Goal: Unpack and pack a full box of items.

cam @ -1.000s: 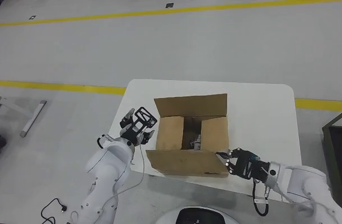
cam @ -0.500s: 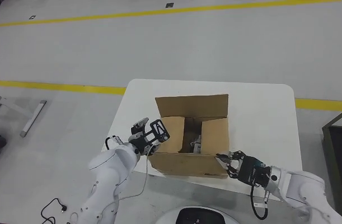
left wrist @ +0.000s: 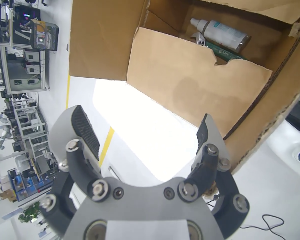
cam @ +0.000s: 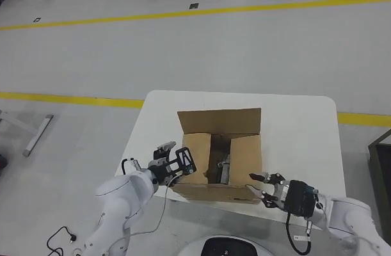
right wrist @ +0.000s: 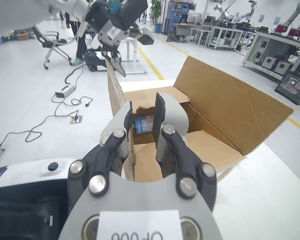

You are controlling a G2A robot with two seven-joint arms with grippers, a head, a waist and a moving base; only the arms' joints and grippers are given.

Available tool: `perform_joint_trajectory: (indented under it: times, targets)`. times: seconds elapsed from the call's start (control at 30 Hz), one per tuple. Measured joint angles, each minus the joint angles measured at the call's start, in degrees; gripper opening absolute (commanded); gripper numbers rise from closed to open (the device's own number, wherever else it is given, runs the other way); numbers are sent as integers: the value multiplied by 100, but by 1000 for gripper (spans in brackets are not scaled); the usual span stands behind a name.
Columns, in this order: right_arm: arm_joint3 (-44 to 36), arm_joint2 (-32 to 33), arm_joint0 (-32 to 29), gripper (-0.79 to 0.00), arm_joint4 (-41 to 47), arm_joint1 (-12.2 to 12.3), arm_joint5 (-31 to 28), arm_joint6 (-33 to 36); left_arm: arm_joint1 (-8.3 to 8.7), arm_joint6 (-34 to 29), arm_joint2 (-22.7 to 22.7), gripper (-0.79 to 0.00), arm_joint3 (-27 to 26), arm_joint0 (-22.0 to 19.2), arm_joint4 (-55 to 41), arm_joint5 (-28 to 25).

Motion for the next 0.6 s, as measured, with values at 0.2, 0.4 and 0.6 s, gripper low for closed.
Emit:
perform_joint_trajectory:
  times: [0.2, 0.4, 0.6]
  targets:
    - [221, 312, -222, -603, 834, 43, -139, -318, 79, 404, -136, 0, -3, 99, -8, -217]
    - [418, 251, -175, -785, 1803, 34, 53, 187, 168, 984, -316, 0, -3, 274, 88, -392]
    - [755, -400, 211, -785, 3258, -65, 209, 1201, 288, 1431, -354, 0, -3, 463, 292, -412]
